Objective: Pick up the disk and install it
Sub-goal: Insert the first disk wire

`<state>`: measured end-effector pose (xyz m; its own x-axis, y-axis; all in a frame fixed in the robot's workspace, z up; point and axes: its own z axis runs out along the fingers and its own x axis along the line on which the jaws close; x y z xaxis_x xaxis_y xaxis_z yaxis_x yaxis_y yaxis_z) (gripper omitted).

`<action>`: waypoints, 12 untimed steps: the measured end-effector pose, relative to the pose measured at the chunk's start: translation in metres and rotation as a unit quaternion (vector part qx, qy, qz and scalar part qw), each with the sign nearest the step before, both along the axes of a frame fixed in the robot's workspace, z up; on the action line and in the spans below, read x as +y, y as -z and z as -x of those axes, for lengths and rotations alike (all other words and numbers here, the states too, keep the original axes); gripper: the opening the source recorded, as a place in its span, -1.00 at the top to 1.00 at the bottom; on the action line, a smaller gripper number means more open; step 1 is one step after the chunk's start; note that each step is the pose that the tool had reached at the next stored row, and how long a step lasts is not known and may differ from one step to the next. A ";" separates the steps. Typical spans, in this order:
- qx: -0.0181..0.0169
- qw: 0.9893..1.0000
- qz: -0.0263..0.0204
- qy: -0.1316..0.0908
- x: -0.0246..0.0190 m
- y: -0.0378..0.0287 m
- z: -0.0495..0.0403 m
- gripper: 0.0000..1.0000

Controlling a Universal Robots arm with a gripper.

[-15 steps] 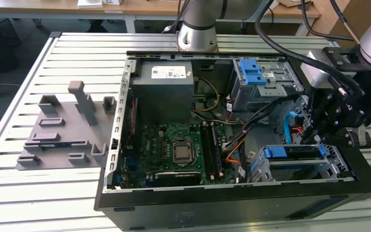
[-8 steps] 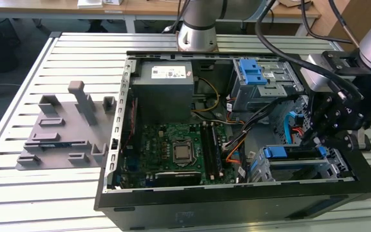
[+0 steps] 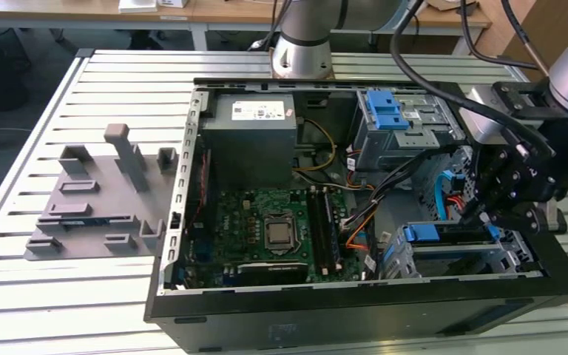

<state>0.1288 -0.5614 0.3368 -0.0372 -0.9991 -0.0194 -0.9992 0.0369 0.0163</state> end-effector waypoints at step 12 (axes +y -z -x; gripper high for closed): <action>0.001 1.000 0.000 0.001 -0.0019 0.0012 -0.0006 0.68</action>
